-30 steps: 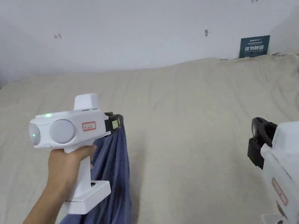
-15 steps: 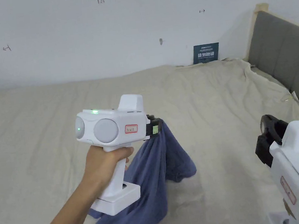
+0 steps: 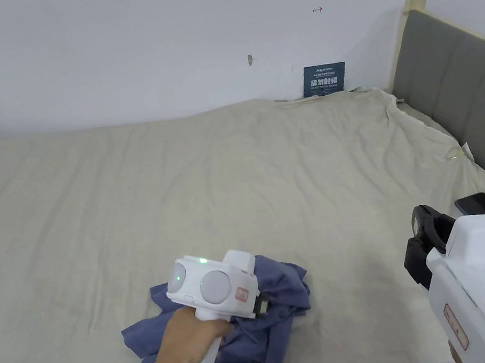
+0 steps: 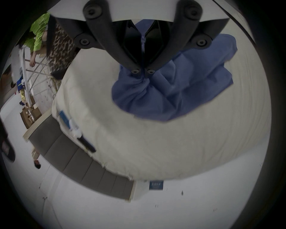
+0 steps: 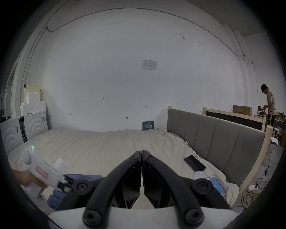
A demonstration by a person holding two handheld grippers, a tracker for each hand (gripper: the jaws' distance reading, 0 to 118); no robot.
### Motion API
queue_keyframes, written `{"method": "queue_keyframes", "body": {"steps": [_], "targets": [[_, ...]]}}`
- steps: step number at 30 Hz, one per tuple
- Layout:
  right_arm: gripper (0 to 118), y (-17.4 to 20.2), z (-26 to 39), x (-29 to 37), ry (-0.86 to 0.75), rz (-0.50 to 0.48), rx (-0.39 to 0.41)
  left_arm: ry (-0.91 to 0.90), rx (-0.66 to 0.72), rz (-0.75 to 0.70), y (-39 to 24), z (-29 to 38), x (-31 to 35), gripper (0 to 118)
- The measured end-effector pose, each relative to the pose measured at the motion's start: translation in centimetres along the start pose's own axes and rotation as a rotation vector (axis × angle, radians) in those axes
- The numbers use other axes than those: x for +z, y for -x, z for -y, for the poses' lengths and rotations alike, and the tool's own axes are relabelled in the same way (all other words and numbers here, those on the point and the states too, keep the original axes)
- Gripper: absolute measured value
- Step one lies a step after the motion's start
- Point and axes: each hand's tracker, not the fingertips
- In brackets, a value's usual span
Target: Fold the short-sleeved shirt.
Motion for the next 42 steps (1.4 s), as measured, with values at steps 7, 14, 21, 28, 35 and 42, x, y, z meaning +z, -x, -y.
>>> {"method": "queue_keyframes", "body": {"steps": [7, 14, 21, 28, 35, 42], "targets": [[0, 0.2, 0.4, -0.3, 0.015, -0.007, -0.014, 0.102, 0.03, -0.043, -0.4, 2.5, -4.2, 0], [0, 0.5, 0.5, 0.1, 0.018, -0.023, -0.011, 0.023, 0.03, -0.075, -1.4, 2.3, -1.8, 39], [0, 1.0, -0.4, 0.5, -0.006, -0.036, -0.005, -0.281, 0.025, -0.093, -1.6, 2.0, 7.2, 117], [0, 1.7, -1.5, 1.0, -0.032, -0.044, -0.008, -0.611, 0.093, -0.188, 0.6, 2.5, 17.1, 117], [0, 2.1, -2.1, 1.2, -0.05, -0.049, -0.008, -0.849, 0.098, -0.448, 2.8, 5.4, 20.8, 116], [0, 2.7, -2.3, 1.5, -0.061, -0.057, -0.003, -0.936, 0.099, -0.567, 4.9, 8.6, 21.2, 88]]}}
